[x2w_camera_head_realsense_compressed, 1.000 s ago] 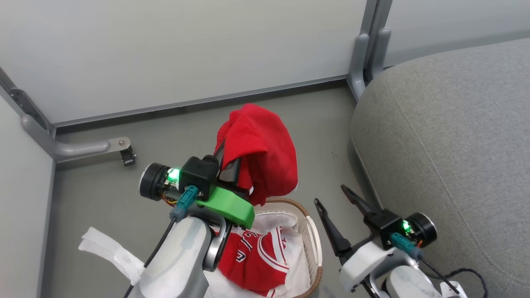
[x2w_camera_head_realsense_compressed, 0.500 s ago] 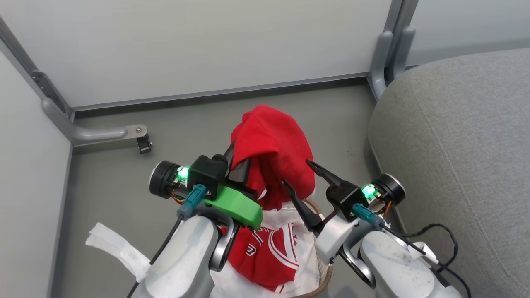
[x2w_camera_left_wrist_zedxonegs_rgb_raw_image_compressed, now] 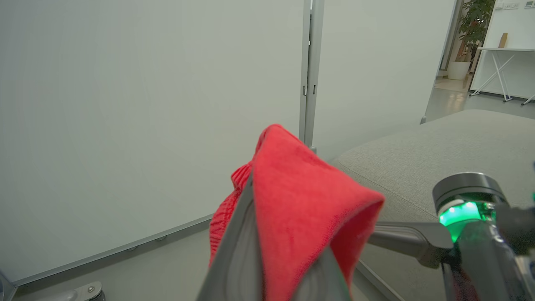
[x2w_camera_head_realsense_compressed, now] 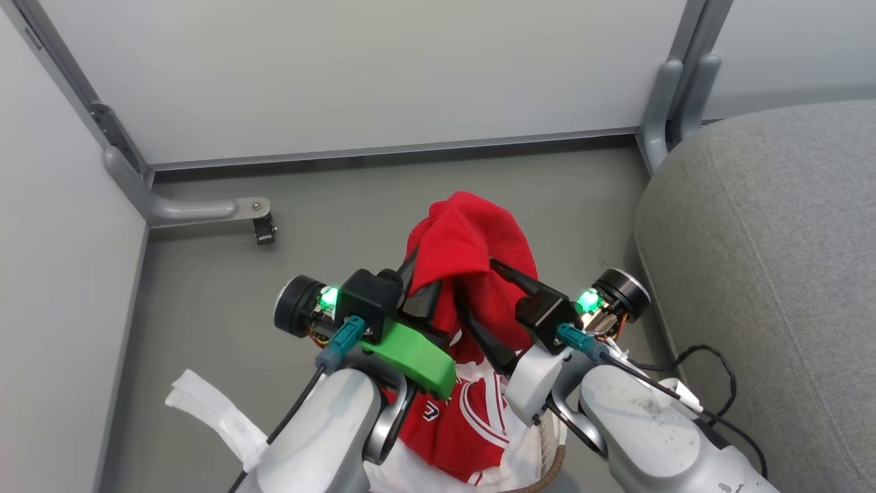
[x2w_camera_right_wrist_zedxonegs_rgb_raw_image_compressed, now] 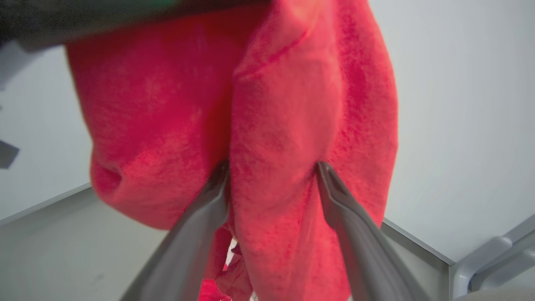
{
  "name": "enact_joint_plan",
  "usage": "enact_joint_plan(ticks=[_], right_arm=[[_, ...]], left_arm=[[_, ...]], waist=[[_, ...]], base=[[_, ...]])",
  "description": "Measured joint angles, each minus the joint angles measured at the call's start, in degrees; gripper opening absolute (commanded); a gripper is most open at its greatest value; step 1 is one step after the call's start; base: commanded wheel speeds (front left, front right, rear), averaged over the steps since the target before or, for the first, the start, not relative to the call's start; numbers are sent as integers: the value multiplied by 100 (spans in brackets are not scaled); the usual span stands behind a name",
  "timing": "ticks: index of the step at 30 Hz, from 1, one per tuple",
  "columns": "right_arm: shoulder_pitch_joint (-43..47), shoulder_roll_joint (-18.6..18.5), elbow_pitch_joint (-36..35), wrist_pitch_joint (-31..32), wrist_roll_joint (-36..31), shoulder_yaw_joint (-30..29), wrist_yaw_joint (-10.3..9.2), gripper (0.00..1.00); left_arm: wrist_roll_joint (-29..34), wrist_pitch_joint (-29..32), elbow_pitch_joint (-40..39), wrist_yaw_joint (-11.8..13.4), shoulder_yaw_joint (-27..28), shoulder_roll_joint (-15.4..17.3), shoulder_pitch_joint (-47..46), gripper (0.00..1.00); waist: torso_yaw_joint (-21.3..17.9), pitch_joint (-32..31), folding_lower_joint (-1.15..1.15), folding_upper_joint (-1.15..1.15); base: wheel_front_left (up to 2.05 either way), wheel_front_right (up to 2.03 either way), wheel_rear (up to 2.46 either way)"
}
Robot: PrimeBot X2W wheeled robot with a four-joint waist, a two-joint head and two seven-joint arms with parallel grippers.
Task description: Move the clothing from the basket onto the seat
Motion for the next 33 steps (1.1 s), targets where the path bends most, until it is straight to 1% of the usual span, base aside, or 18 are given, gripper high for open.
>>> enact_joint_plan(ticks=[2,3,4,5,6,7,8,9,13,16,17,18,19,26,33], right_arm=[[-42,2,79,0,33,27,0,100],[-60,3,103,0,42,30,0,92],[-77,3,127,0,56,29,0,87],[-83,2,149,0,76,26,0,49],[-85,2,172,0,98,27,0,42],[-88,2,187,0,120,25,0,11],[-105,4,225,0,164,31,0,3],[-112,3,235,0,183,30,0,0],[-127,4,220,0,227,-45,0,0],[-118,-1,174,0,255,-215,0,0],[-111,-1,146,0,260,-263,0,0],[-97,1,104,0,264,-319,0,0],[-84,3,67,0,263,-354,0,0],[-13,3,-165,0,192,-735,0,0],[91,1,-321,0,125,-1015,2,0]], left_arm=[[-51,0,-7,22,-73,1,-1,0],[-79,0,-11,41,-102,1,-1,0],[-112,0,-19,45,-148,2,-1,0],[-148,0,-33,55,-185,2,-1,0],[-164,0,-43,69,-205,0,-1,0],[-177,0,-52,92,-229,1,-1,0],[-214,0,-57,103,-249,1,-1,0],[-231,0,-56,109,-267,2,0,0],[-255,0,-48,153,-279,1,-1,0],[-247,0,-26,153,-259,0,-1,0],[-235,-1,-19,154,-248,0,-2,33],[-209,0,-13,156,-222,1,-3,48],[-207,0,7,164,-201,1,-8,100],[2,-1,51,131,-88,16,-5,100],[153,0,89,-4,57,44,43,100]], waist=[[44,-12,0,0],[61,-16,0,0],[80,-20,0,0],[96,-24,0,0],[107,-26,0,0],[117,-25,0,0],[122,-19,0,0],[123,-13,0,0],[88,25,0,0],[36,56,0,0],[23,69,0,0],[4,85,0,0],[-21,100,0,0],[-317,197,0,0],[-823,272,0,0]], base=[[0,0,0],[0,0,0],[0,0,0],[0,0,0],[0,0,0],[0,0,0],[0,0,0],[0,0,0],[0,0,0],[0,0,0],[0,0,0],[0,0,0],[0,0,0],[0,0,0],[0,0,0]])
